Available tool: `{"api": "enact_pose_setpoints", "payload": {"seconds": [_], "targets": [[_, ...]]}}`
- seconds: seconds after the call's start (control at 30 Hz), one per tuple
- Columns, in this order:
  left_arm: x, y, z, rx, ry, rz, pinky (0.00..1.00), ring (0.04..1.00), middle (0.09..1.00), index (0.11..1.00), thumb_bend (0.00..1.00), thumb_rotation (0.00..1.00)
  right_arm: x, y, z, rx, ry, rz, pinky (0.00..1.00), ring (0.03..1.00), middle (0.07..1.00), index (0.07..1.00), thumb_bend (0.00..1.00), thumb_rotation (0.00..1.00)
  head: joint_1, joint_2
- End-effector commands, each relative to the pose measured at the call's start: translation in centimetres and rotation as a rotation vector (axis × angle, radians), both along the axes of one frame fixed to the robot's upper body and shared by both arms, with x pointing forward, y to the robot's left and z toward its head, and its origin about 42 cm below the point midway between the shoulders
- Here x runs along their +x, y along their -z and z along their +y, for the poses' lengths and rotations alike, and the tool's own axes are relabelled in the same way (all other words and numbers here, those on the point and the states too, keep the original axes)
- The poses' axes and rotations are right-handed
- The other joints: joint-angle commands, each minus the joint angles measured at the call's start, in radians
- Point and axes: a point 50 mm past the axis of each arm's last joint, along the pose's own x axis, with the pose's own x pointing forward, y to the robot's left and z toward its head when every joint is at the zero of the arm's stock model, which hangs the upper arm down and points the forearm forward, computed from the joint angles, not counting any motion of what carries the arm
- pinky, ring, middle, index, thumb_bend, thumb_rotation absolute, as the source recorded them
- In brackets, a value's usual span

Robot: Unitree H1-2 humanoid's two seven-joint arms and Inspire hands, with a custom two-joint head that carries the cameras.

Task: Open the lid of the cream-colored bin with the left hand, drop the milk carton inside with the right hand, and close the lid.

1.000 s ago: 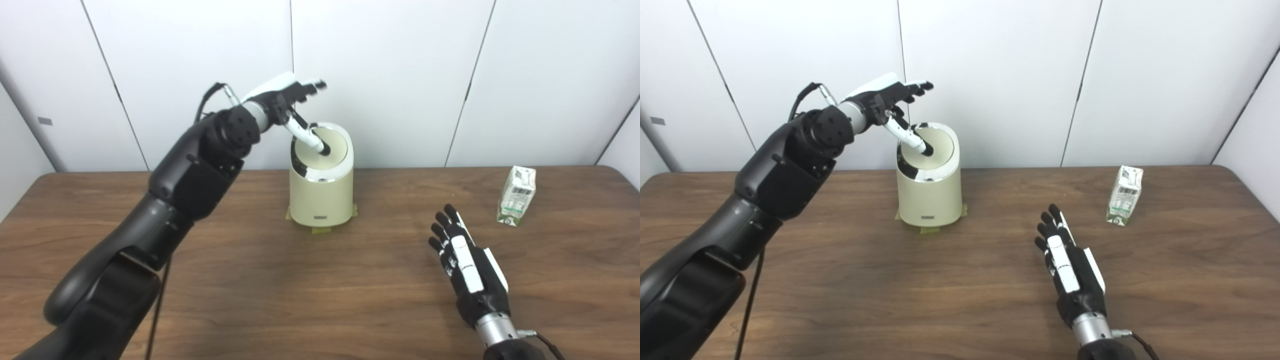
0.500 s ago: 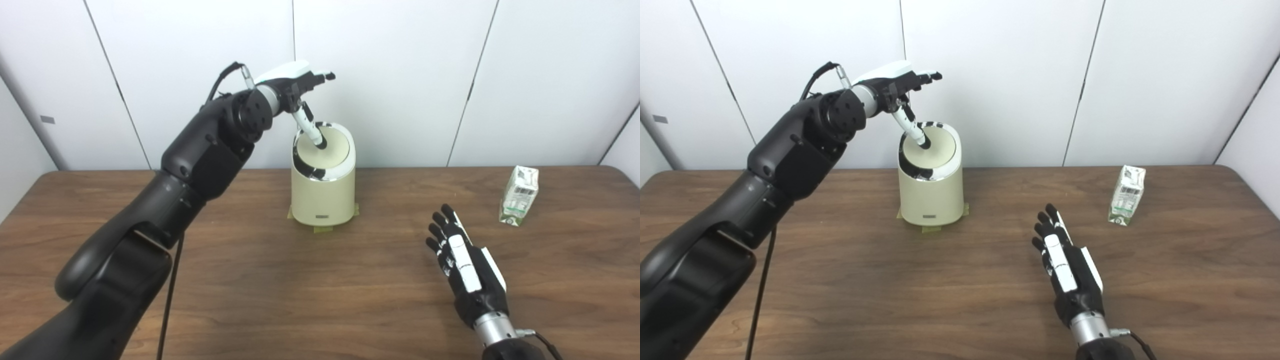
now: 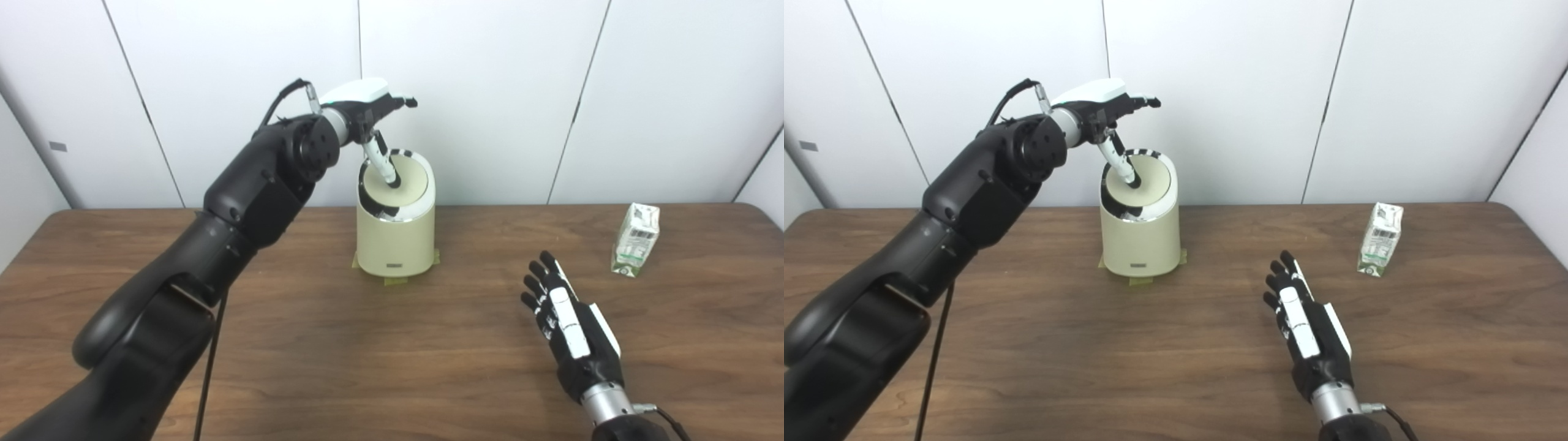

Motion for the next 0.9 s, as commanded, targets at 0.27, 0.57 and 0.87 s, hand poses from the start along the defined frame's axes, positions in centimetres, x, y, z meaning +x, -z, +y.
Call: {"api": "enact_pose_setpoints", "payload": {"seconds": [0.27,0.57,0.87], "targets": [[-0.3,-0.4,-1.5,0.117,0.093,-0.171,0.80,0.914,0.937,0.929,0.90,0.01,0.6,-1.8,0.4,0.005,-0.011,-0.081,0.95,0.967,0.974,1.000,0.63,0.83,-0.004,0.002],[-0.8,3.7,-1.5,0.259,0.195,-0.271,0.82,0.882,0.899,0.922,0.91,0.00,0.6,-2.0,0.4,0.013,-0.014,-0.092,0.96,0.972,0.981,1.000,0.63,0.83,-0.010,0.007],[-1.0,3.6,-0.6,0.224,0.173,-0.258,0.82,0.890,0.904,0.931,0.90,0.00,0.6,-1.9,0.1,0.012,-0.016,-0.087,0.96,0.967,0.977,0.999,0.63,0.84,-0.005,0.011]]}}
